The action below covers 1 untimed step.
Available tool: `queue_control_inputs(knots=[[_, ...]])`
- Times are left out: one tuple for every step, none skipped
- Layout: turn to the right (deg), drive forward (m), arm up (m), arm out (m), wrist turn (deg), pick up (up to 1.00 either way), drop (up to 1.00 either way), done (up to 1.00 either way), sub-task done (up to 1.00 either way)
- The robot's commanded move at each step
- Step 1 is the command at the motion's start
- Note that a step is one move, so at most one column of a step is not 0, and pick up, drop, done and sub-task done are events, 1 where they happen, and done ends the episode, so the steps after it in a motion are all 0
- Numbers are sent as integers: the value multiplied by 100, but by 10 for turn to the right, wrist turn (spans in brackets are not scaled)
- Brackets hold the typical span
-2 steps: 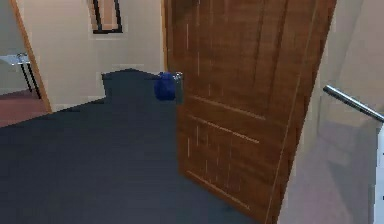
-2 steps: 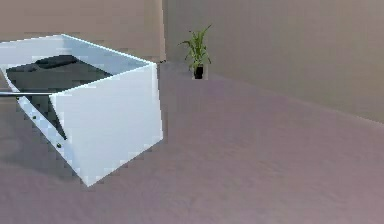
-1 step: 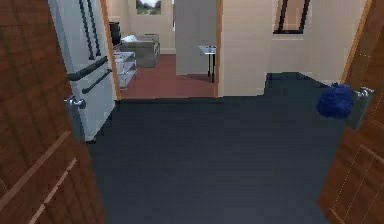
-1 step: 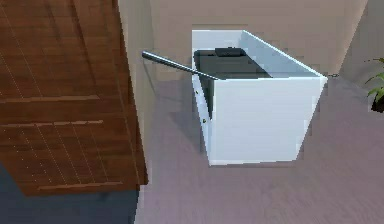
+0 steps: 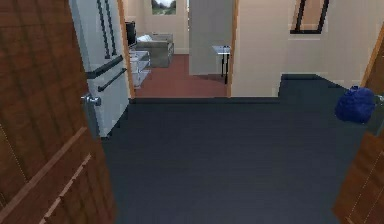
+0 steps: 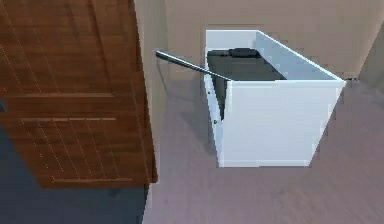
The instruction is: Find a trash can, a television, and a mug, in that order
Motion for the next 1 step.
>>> queue_control_inputs(knots=[[0, 100, 0, 0, 0, 0, 0, 0, 0]])
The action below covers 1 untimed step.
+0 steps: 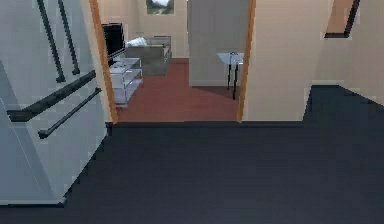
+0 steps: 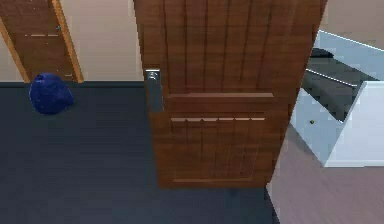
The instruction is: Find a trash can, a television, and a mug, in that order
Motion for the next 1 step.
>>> queue_control_inputs(knots=[[0, 50, 0, 0, 0, 0, 0, 0, 0]])
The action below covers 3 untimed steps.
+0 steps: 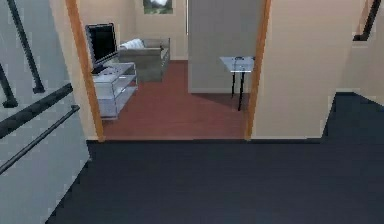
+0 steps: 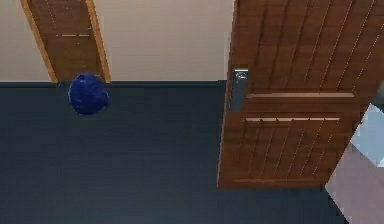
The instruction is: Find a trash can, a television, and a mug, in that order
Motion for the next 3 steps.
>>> queue_control_inputs(knots=[[-120, 0, 0, 0, 0, 0, 0, 0, 0], [0, 100, 0, 0, 0, 0, 0, 0, 0], [-30, 0, 0, 0, 0, 0, 0, 0, 0]])
